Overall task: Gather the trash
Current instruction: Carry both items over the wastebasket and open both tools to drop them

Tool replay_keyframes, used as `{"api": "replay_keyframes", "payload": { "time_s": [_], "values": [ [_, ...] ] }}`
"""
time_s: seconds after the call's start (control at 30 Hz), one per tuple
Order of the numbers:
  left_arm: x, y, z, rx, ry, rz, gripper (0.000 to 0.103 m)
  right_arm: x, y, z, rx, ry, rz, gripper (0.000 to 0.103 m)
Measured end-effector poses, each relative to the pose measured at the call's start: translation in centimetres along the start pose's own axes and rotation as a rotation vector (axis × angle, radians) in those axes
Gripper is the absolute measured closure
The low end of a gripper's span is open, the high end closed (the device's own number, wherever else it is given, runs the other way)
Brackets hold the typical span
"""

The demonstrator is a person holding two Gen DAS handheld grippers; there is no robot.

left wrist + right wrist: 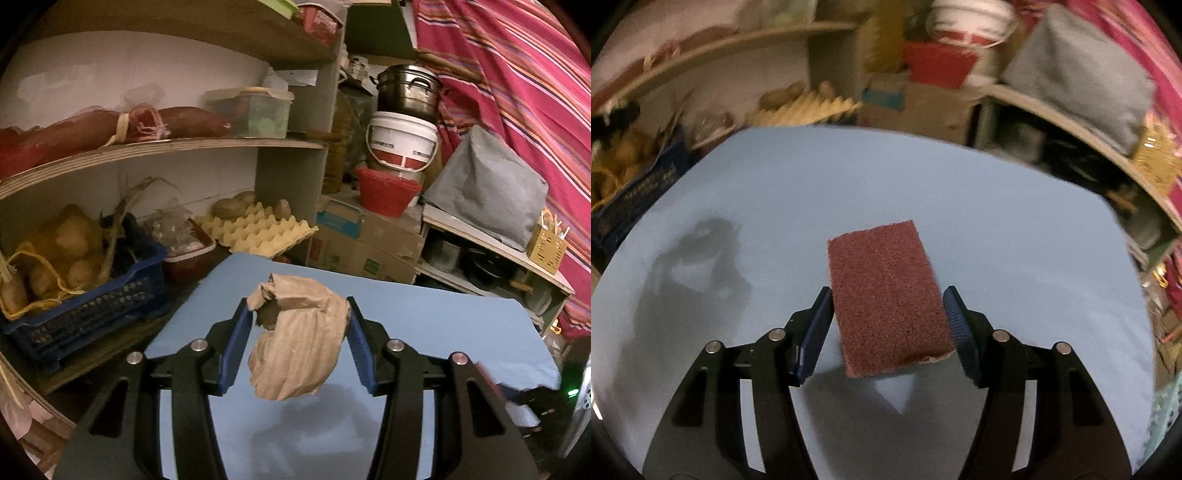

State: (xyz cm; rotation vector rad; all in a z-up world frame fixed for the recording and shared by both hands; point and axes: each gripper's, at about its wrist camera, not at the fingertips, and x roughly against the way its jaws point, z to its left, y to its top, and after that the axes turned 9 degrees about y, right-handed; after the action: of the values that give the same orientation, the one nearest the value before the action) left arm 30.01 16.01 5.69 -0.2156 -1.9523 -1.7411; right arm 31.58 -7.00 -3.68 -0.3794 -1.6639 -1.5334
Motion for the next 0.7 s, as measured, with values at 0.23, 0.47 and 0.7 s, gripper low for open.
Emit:
{"api": "replay_keyframes", "payload": {
  "time_s": [0.23,0.47,0.7],
  "values": [
    [0.6,-1.0,-4.0,-0.067,-0.053,0.003,0.053,8.1,-2.4,-4.5,-0.064,-0.114,-0.130,0.042],
    [1.2,-2.3,-7.3,-0.105,-0.115,0.026,0.053,15.1,-6.3,-9.6,-0.140,-0.196,-0.219,0.042],
    [2.4,-3.6,-9.0,-0.153,-0.129,0.007,0.053,18.4,-9.8,-13.0,-0.203,-0.221,-0.287,0.042]
  ]
}}
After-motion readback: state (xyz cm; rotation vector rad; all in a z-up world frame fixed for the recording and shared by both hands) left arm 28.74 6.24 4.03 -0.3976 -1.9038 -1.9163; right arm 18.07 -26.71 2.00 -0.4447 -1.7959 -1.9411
